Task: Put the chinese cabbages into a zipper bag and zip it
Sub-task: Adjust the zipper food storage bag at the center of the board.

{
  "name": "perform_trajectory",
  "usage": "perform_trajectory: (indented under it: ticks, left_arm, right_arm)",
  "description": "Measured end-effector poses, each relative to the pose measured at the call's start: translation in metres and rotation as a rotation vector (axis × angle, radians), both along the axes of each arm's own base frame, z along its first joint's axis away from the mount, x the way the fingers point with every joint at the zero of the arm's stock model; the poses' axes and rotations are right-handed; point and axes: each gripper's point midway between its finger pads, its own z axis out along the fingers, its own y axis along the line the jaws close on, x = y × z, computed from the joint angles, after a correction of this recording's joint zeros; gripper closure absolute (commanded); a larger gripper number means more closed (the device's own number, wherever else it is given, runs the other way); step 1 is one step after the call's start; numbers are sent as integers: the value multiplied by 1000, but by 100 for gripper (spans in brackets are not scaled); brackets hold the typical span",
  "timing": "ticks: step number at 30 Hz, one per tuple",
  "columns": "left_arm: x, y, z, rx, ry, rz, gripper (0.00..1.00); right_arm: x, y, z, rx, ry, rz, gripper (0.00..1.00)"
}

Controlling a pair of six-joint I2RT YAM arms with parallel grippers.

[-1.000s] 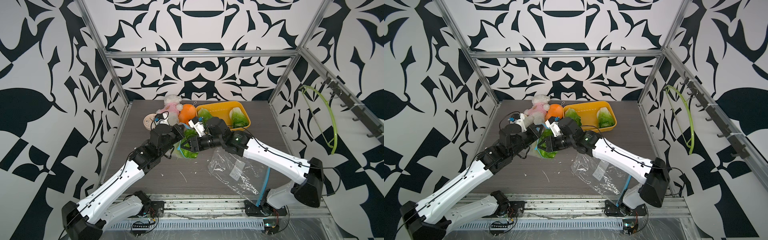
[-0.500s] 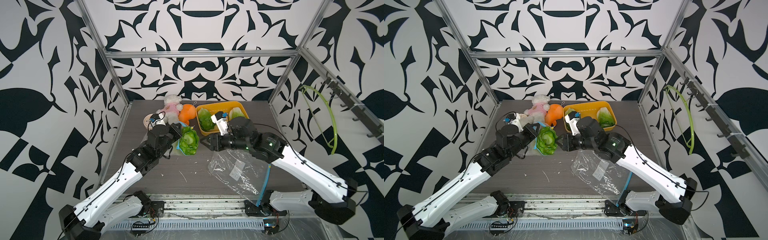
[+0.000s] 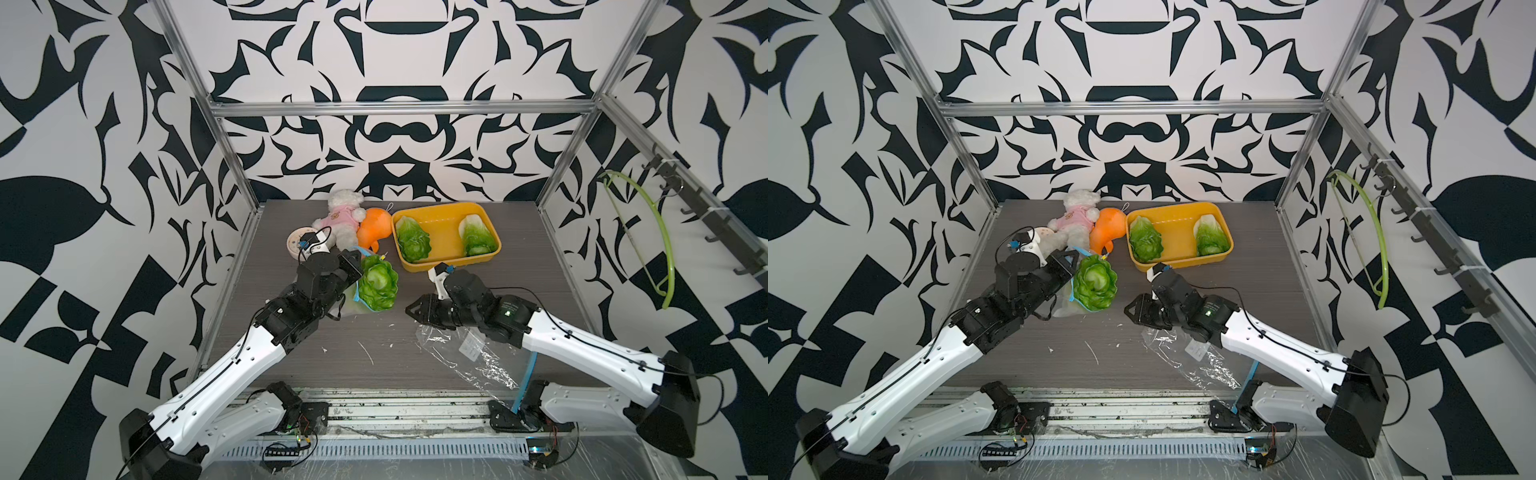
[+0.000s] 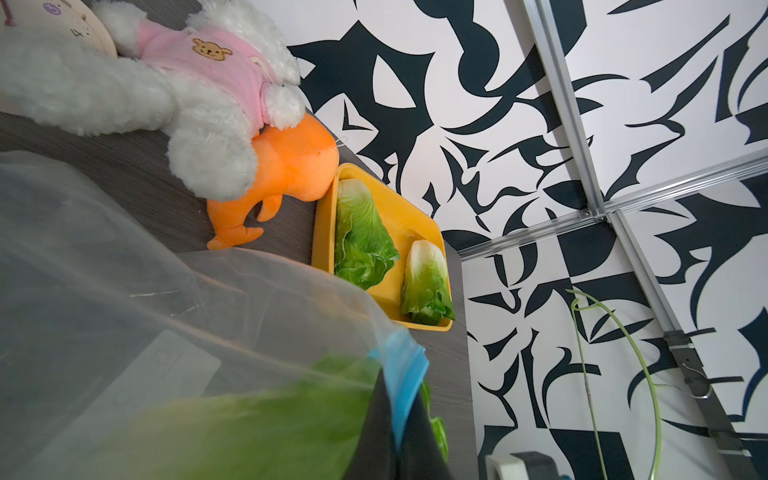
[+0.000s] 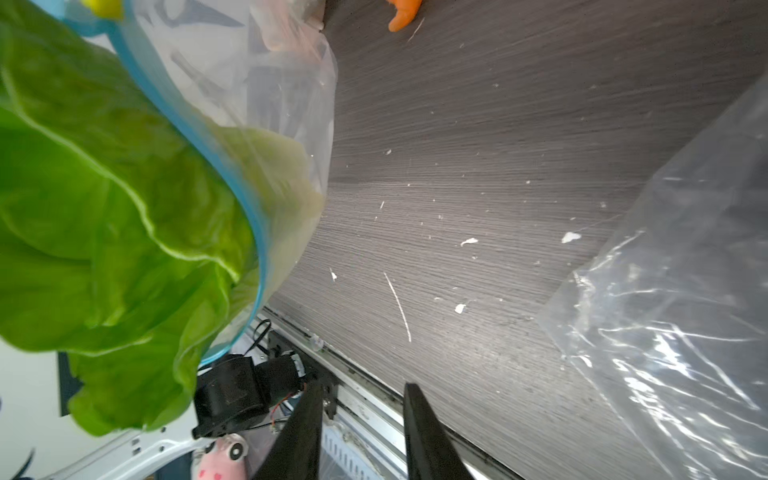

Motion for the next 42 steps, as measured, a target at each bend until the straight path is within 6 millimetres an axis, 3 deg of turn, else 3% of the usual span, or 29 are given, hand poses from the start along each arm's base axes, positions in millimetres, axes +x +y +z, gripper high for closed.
perform_trajectory:
  ticks: [9,18,30,42]
  left_arm:
    - [-1,1,1,-10,1,3,100]
    - [-2,3,-4,-8,8,10,100]
    - [-2,3,-3,-20,6,12,100]
    - [-1,-3,4,-90,4,5,100]
  right_arm:
    - [10,27,21,199,21,-25,68]
    - [12,40,0,226,97,-31,70]
    - [19,54,2,286,104,-25,71]
    - [25,62,0,313,100,-26,98]
